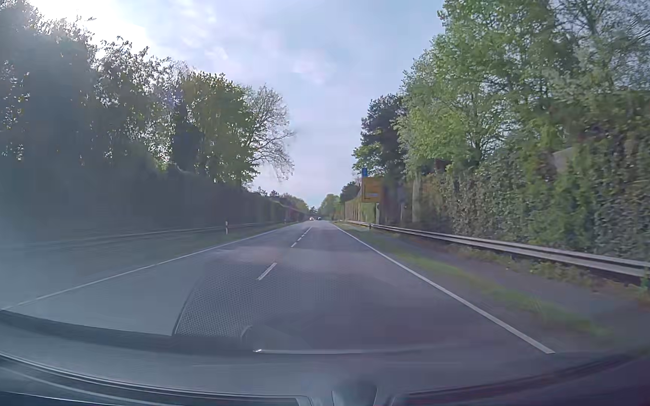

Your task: Follow the waypoints while adhering to traffic rules and regulations

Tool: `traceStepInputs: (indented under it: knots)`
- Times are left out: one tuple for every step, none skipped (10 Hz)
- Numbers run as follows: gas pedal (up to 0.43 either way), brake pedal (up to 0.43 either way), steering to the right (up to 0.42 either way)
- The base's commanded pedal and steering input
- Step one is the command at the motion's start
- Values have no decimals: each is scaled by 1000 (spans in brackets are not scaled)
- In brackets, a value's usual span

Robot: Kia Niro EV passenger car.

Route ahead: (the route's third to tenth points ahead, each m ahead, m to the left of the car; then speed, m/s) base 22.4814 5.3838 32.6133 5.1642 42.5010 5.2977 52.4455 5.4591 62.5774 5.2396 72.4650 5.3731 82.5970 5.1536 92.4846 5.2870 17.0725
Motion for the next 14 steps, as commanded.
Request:
traceStepInputs:
  knots:
    - [118,0,-3]
    - [118,0,-3]
    - [118,0,-3]
    - [118,0,-3]
    - [118,0,-3]
    - [118,0,-3]
    - [110,0,-3]
    - [110,0,-3]
    - [110,0,-3]
    - [98,0,-3]
    - [87,0,-3]
    - [87,0,-3]
    - [87,0,-3]
    - [87,0,-3]
